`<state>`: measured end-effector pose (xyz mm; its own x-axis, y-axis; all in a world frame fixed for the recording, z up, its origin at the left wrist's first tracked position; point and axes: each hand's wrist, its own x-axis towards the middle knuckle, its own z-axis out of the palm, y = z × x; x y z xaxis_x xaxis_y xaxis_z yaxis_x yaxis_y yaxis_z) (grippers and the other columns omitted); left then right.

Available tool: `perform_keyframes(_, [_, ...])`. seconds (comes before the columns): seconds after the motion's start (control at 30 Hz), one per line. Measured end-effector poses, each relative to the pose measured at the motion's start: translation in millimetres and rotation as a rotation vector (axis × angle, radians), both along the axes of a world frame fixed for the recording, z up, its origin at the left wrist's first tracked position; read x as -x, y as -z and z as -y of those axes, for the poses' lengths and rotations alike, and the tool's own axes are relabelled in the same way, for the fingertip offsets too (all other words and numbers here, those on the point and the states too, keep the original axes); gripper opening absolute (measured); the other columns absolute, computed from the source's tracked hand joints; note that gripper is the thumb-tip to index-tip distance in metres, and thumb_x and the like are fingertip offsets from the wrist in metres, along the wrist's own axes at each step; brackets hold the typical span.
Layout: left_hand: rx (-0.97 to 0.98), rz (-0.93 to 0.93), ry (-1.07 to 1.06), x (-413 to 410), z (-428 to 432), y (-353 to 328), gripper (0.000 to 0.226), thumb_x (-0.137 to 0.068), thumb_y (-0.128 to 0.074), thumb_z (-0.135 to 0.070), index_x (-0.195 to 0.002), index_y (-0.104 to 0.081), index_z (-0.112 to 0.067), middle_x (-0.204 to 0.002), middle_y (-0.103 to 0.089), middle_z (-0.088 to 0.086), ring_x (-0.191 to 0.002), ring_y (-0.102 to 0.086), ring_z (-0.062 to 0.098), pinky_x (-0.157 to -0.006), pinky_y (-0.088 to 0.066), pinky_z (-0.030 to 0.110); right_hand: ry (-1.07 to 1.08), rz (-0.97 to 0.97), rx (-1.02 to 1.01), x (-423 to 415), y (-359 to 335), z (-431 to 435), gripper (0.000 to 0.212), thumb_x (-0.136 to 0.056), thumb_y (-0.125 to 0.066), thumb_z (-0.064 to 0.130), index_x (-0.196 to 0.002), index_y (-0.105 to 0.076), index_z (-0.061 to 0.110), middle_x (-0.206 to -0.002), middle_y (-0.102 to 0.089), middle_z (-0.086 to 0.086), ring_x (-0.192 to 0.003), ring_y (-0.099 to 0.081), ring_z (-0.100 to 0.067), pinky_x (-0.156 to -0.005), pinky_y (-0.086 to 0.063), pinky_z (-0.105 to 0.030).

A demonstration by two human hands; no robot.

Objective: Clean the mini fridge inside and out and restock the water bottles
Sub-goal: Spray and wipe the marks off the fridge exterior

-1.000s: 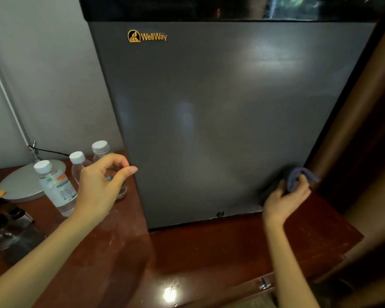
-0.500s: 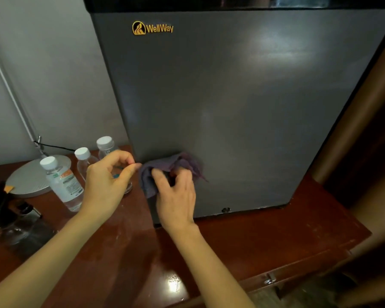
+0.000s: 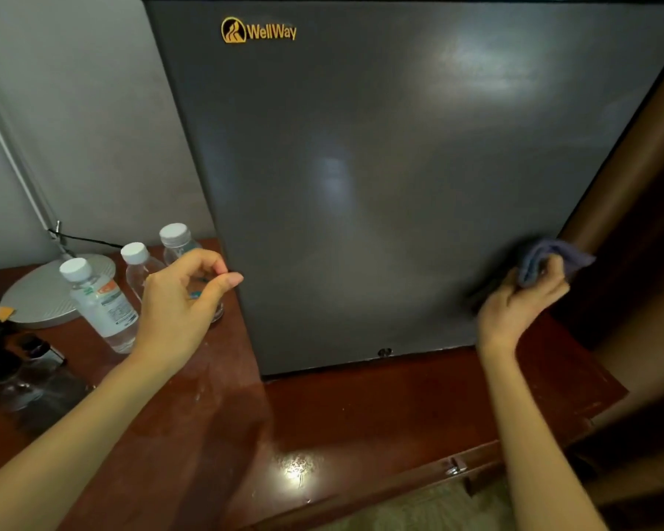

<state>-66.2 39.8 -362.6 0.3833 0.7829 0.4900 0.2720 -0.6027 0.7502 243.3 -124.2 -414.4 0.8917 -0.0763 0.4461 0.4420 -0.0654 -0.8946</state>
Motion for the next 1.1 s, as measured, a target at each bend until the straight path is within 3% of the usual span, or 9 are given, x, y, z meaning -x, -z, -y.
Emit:
perform_keyframes(0.13, [0.004,0.004,0.038,4,-7,0,0.017,-0.083,-0.07,-0.02,-0.074,-0.059,-0.029,-0.074,-0.064,-0.004,-0.071,-0.062,0.019,-0.072,-0.055,0.05,-0.071,-0.145,0.033,74,58,-32,0.056,-0.073,-0.035,-0.029,-0.123,-0.044,-0.006,-0.122,-0.037,-0.011,-0.107,-0.039,-0.014,-0.095,-0.027,-0.011])
perform_keyframes(0.23, [-0.006,-0.004,0.042,3,-7,-1,0.016,-0.082,-0.07,-0.021,-0.074,-0.06,-0.029,-0.076,-0.066,0.0,-0.07,-0.063,0.021,-0.07,-0.055,0.046,-0.268,-0.201,0.182,157,90,-59,0.069,-0.054,-0.035,-0.029,-0.119,-0.048,-0.009,-0.124,-0.036,-0.032,-0.112,-0.042,-0.042,-0.104,-0.023,-0.024])
perform_keyframes(0.37, [-0.021,0.01,0.01,1,-6,1,0.02,-0.081,-0.071,-0.019,-0.071,-0.059,-0.031,-0.071,-0.064,-0.003,-0.064,-0.058,0.014,-0.066,-0.051,0.038,-0.537,-0.344,0.472,239,96,-78,0.055,-0.08,-0.046,-0.014,-0.13,-0.041,0.007,-0.145,-0.023,-0.021,-0.132,-0.033,-0.037,-0.109,-0.028,-0.036])
perform_keyframes(0.47, [-0.024,-0.002,0.021,2,-7,0,0.016,-0.081,-0.072,-0.019,-0.073,-0.06,-0.027,-0.077,-0.065,-0.005,-0.07,-0.062,0.017,-0.069,-0.054,0.042,-0.577,-0.278,0.533,251,102,-82,0.05,-0.077,-0.047,-0.014,-0.118,-0.046,0.014,-0.141,-0.027,-0.016,-0.128,-0.04,-0.035,-0.105,-0.036,-0.032])
perform_keyframes(0.53, [-0.027,-0.013,0.028,3,-9,-1,0.015,-0.08,-0.072,-0.02,-0.073,-0.061,-0.026,-0.078,-0.066,-0.006,-0.071,-0.064,0.02,-0.071,-0.055,0.046,-0.518,-0.276,0.503,232,100,-75,0.053,-0.068,-0.046,-0.018,-0.114,-0.05,0.009,-0.136,-0.033,-0.018,-0.124,-0.042,-0.035,-0.104,-0.034,-0.03])
perform_keyframes(0.63, [-0.015,-0.015,0.027,4,-10,0,0.014,-0.08,-0.072,-0.021,-0.073,-0.061,-0.027,-0.076,-0.066,-0.008,-0.07,-0.064,0.022,-0.069,-0.055,0.048,-0.23,-0.202,0.383,182,94,-58,0.055,-0.056,-0.05,-0.02,-0.107,-0.055,0.002,-0.117,-0.046,-0.02,-0.109,-0.051,-0.04,-0.094,-0.041,-0.039])
perform_keyframes(0.83, [-0.019,-0.021,0.02,4,-8,-1,0.015,-0.08,-0.072,-0.021,-0.073,-0.061,-0.029,-0.074,-0.066,-0.003,-0.07,-0.063,0.023,-0.068,-0.056,0.047,0.135,-0.392,0.324,56,89,-9,0.045,-0.07,-0.048,-0.019,-0.112,-0.053,-0.001,-0.117,-0.051,-0.026,-0.104,-0.053,-0.042,-0.085,-0.042,-0.044])
perform_keyframes(0.97, [-0.025,-0.016,0.025,3,-7,-3,0.016,-0.08,-0.072,-0.021,-0.075,-0.06,-0.031,-0.075,-0.065,-0.001,-0.07,-0.063,0.022,-0.068,-0.056,0.048,0.148,-0.426,0.337,27,90,7,0.044,-0.073,-0.047,-0.016,-0.114,-0.051,-0.001,-0.116,-0.05,-0.027,-0.104,-0.052,-0.042,-0.084,-0.041,-0.044])
perform_keyframes(1.1, [-0.034,-0.028,0.016,3,-4,-4,0.017,-0.081,-0.071,-0.021,-0.072,-0.059,-0.03,-0.075,-0.065,-0.002,-0.068,-0.063,0.02,-0.065,-0.055,0.043,0.055,-0.38,0.291,80,96,-15,0.042,-0.071,-0.048,-0.021,-0.11,-0.051,-0.004,-0.112,-0.053,-0.027,-0.102,-0.055,-0.043,-0.086,-0.043,-0.044])
